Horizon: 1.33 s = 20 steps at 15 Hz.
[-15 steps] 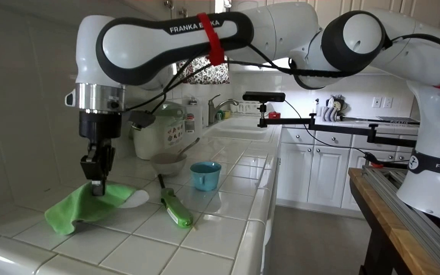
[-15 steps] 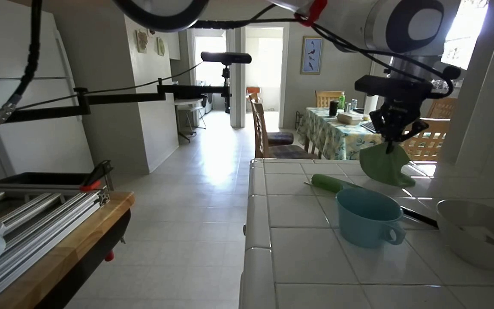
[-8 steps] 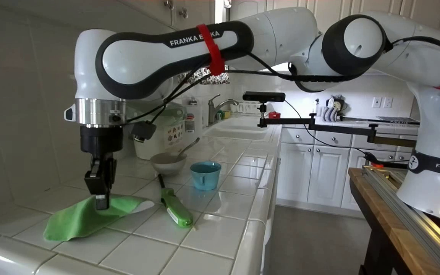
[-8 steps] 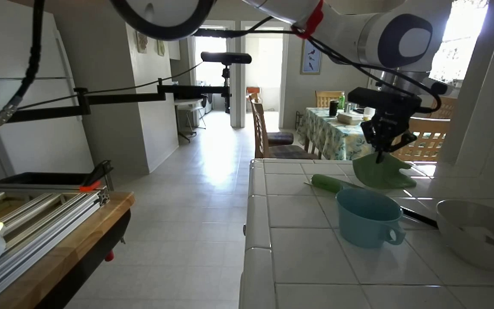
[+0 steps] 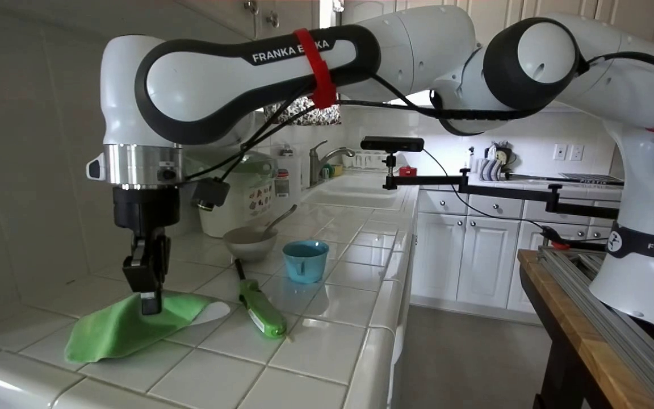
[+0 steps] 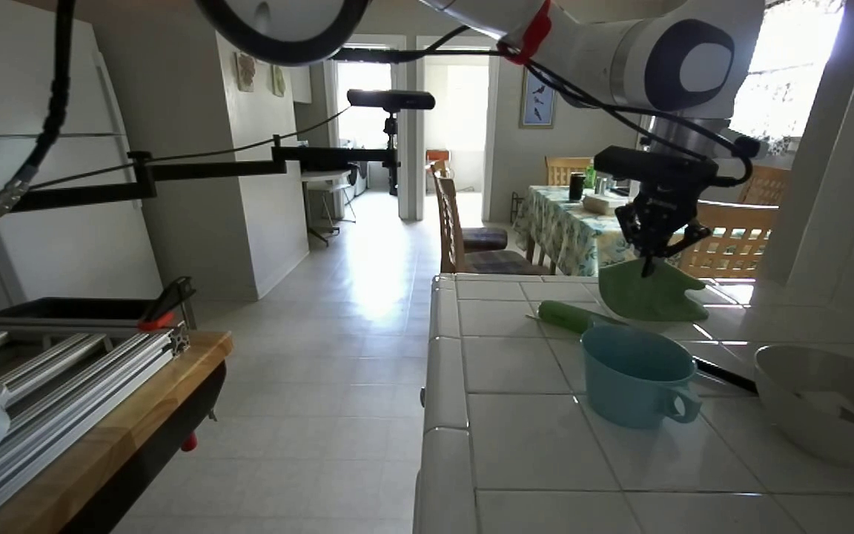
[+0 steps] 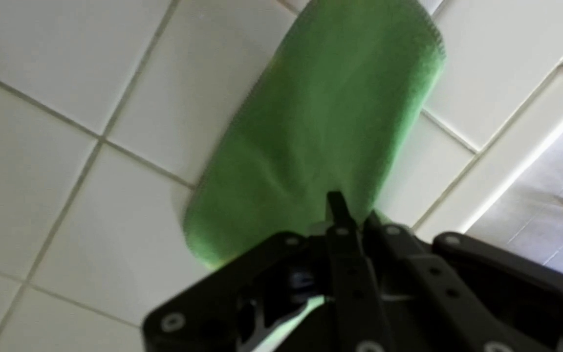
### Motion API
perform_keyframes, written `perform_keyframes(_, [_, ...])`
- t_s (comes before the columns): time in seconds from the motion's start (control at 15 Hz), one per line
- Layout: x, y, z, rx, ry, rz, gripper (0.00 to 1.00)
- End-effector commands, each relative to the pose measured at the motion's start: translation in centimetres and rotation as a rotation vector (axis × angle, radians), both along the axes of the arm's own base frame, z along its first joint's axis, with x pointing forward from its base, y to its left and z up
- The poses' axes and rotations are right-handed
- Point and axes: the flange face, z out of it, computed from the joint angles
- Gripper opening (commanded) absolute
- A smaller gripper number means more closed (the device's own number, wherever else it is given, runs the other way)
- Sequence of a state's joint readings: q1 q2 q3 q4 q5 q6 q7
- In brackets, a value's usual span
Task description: Use the green cloth to wipe the counter
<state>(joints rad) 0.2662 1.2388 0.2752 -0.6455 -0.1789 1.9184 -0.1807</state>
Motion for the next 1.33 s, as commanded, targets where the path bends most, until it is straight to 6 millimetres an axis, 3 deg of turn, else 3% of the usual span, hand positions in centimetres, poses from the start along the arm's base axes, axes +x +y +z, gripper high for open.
perform_keyframes(0.0, [-0.7,-0.1,0.3,-0.027,0.027,0.048,0.01])
perform_keyframes(0.6, [-2.3,0.8,-0.1,-0.04,0.069,0.071,0.01])
perform_keyframes(0.67, [-2.6,1.0,-0.2,-0.041,0.074,0.071,0.3])
perform_keyframes(0.8, [-3.1,1.1,0.0,-0.047,0.073,0.086,0.37])
perform_keyframes(1.27, [-5.0,-0.3,2.5,-0.062,0.048,0.08,0.88])
